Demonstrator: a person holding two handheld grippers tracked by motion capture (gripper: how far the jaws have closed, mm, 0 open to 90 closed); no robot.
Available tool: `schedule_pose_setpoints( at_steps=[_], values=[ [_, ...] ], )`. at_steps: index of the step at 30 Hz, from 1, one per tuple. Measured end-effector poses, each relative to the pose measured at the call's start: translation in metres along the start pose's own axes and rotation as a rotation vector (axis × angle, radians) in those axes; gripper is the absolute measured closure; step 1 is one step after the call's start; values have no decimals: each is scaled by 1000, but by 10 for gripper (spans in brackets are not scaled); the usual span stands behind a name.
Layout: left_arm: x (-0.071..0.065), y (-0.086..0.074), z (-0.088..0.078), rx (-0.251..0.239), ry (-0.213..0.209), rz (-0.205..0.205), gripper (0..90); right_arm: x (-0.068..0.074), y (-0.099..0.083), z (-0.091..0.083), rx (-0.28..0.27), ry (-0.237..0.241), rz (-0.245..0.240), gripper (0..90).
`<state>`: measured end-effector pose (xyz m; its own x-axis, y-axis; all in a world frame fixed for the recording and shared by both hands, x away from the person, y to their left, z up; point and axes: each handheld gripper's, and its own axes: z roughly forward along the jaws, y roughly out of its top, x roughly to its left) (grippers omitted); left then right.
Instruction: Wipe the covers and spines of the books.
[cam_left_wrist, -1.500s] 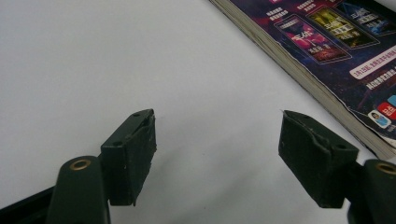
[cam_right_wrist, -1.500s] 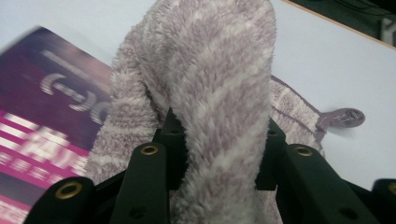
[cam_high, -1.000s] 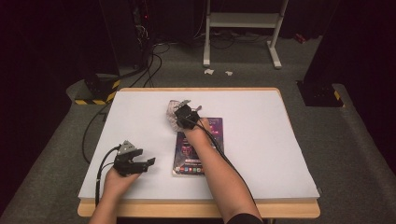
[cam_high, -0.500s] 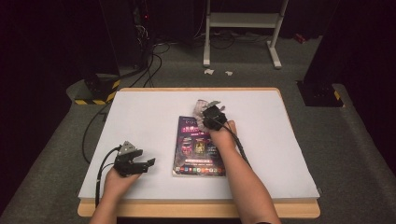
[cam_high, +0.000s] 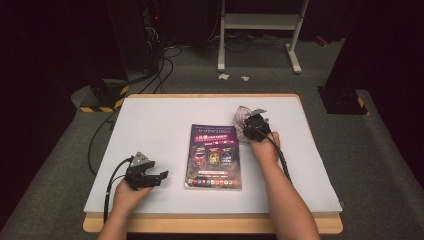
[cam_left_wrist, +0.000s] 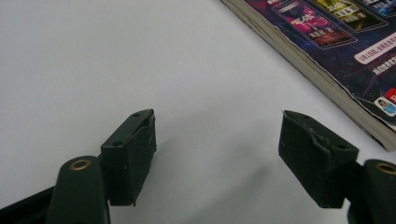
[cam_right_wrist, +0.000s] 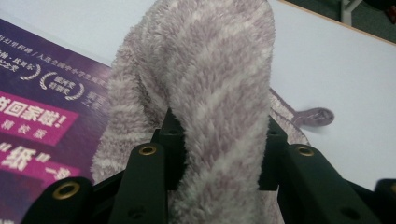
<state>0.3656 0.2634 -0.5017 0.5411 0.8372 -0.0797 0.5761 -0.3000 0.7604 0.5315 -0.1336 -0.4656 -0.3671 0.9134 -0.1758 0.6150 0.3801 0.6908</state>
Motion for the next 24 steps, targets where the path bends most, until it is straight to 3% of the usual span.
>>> schedule_pose_setpoints(
  at_steps=[6,14,18,24],
  values=[
    [-4,2,1,0,-1,17,278,-22,-17,-21,-12,-27,19,639],
    [-15,5,4,7,-10,39,278,-50,-61,-56,-17,-43,64,633],
    [-19,6,6,8,-18,50,278,-55,-85,-73,-26,-32,76,626],
    [-26,9,7,6,-32,60,278,-50,-106,-85,-30,-9,79,615]
  ],
)
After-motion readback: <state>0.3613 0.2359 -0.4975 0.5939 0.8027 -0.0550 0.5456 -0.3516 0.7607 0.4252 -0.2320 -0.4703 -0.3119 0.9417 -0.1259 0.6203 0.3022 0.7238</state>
